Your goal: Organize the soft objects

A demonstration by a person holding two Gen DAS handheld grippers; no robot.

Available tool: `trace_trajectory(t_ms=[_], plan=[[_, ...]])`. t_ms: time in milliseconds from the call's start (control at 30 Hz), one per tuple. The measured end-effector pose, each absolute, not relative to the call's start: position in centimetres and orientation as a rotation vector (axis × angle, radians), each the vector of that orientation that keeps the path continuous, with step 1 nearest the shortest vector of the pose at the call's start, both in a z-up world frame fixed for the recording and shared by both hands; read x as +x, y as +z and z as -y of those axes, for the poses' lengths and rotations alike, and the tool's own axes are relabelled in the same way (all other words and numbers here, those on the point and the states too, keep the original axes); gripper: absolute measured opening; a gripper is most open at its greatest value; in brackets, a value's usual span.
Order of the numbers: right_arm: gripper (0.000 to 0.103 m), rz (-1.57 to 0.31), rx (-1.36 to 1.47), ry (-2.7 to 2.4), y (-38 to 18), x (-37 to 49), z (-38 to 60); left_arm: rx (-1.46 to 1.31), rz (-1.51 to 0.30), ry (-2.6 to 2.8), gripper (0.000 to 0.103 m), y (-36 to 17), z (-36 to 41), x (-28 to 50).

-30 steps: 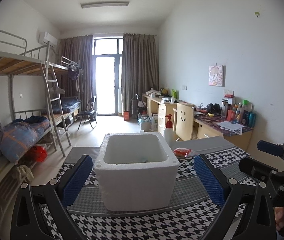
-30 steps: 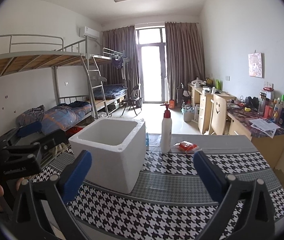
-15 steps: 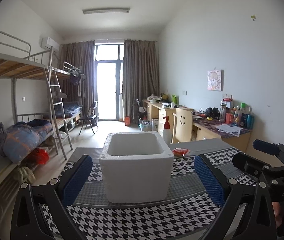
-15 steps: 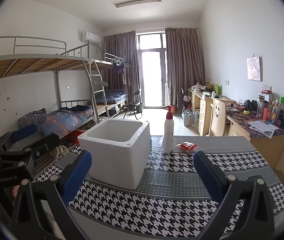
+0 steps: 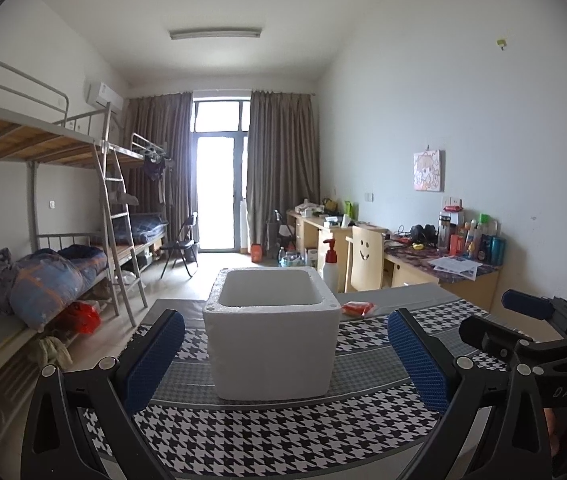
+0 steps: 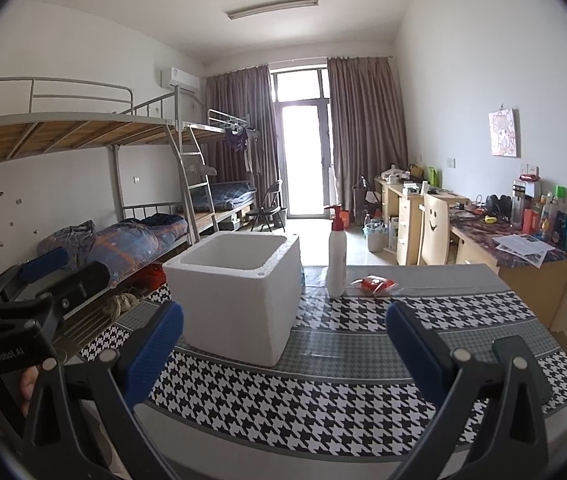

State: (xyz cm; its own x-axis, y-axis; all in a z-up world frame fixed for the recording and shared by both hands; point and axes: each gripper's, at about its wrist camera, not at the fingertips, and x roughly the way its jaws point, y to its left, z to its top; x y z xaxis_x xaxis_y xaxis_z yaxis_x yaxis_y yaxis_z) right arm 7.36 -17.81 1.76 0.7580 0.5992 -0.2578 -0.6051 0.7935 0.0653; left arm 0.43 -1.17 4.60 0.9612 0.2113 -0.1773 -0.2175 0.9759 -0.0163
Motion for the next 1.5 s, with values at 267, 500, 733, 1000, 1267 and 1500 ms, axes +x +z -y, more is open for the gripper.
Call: trace_trajectory(t_ms=[267, 500, 733, 1000, 1267, 1500], plan=[[0.102, -0.258, -0.017, 0.66, 1.2, 6.3, 18.0, -0.013, -0.168, 0.241, 0.102, 3.6, 1.4, -0.2], [0.102, -0.241, -0.003, 0.649, 0.5, 5.5, 18.2, -0.006, -0.154, 0.276, 0.102, 3.0, 1.4, -1.3], [0.102, -0.233, 0.004, 0.646, -0.1, 4.8, 18.4, -0.007, -0.155, 0.292, 0.102, 2.5, 1.5, -1.9], [0.102, -0.23, 0.0, 0.648, -0.8, 4.2, 18.4, -0.022, -0.148, 0.323, 0.102, 1.9, 1.4, -2.1], [0.102, -0.228, 0.01, 0.642, -1.5, 4.1, 18.7, -0.004, -0.166, 0.306, 0.102, 1.0, 2.3, -1.8], [0.102, -0.241, 0.016, 0.647, -2.1, 4.1, 18.9, -0.004, -0.178, 0.29, 0.102, 0.4, 2.6, -1.7]])
